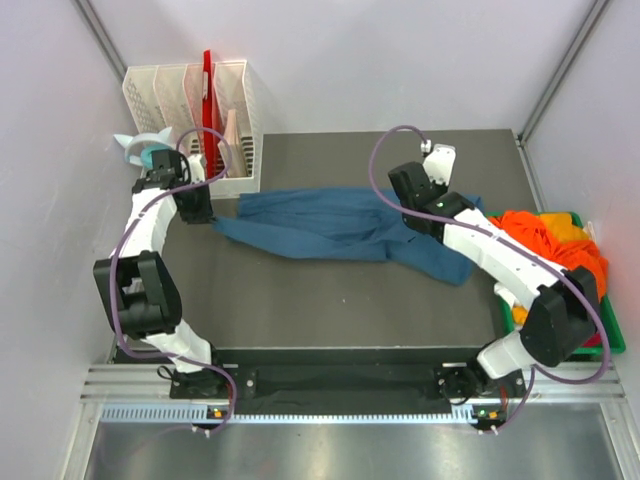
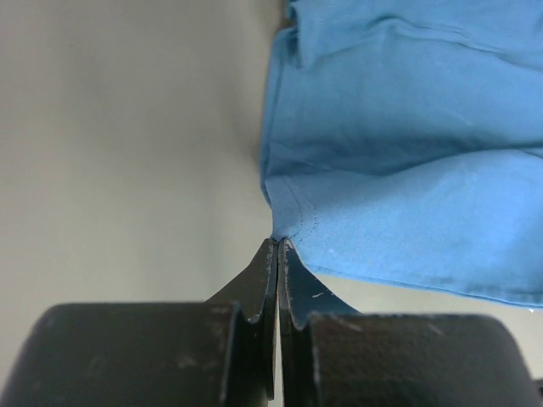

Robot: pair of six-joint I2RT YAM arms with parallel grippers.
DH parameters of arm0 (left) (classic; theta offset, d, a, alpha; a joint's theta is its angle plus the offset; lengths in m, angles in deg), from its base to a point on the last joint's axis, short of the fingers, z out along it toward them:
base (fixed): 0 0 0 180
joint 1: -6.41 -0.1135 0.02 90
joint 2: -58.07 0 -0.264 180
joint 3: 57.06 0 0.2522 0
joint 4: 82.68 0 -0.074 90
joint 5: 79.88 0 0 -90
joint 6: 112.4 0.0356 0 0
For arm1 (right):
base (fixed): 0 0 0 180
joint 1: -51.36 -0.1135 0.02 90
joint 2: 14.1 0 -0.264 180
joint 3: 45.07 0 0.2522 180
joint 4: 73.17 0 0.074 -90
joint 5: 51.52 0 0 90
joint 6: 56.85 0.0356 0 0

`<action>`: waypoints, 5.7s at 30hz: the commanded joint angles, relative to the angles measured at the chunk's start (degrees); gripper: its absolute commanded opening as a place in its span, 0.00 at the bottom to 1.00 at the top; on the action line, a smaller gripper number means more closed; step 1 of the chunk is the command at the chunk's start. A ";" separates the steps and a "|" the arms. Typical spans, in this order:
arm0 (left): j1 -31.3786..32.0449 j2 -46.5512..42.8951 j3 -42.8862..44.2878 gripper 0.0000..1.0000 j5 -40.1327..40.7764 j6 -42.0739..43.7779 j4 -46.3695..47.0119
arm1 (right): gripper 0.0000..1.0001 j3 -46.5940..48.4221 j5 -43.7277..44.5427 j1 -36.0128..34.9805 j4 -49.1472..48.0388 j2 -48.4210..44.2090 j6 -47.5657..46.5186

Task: Fold and stack the t-shirts
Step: Fold the tshirt

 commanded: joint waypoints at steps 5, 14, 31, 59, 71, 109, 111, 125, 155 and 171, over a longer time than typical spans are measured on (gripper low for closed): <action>-0.24 2.83 2.60 0.00 4.76 -0.36 3.84 | 0.00 4.43 -2.66 5.71 -6.35 1.18 -6.16; -0.24 3.71 4.18 0.00 4.59 -0.45 3.76 | 0.00 7.50 -3.09 9.15 -8.20 1.79 -11.35; -0.15 7.58 9.71 0.00 5.73 0.78 3.06 | 0.00 15.77 -3.09 12.22 -9.87 5.58 -17.07; 11.01 11.36 16.13 0.00 8.19 3.42 -0.20 | 0.00 3.90 -4.41 14.25 -9.52 -2.69 -12.76; 10.66 0.40 8.69 0.00 7.84 5.52 -0.99 | 0.00 2.33 -5.03 12.32 -8.73 -8.65 -12.85; 9.96 -26.87 1.28 0.00 2.65 13.61 -19.71 | 0.00 7.33 21.52 -29.78 49.89 -25.89 36.11; 9.96 -27.83 0.67 0.00 3.27 13.88 -20.23 | 0.00 6.54 21.08 -30.22 49.89 -26.86 36.72; 9.96 -17.30 -3.64 0.00 6.52 10.45 -8.47 | 0.00 -4.35 9.84 -8.82 12.11 -28.09 1.94; 10.04 5.90 -2.50 0.00 11.53 6.50 2.61 | 0.00 -10.08 -7.05 10.81 -9.34 -5.33 -7.93; 9.96 12.76 1.80 0.00 12.76 4.39 3.49 | 0.00 -5.59 -9.86 13.98 -12.69 3.37 -9.95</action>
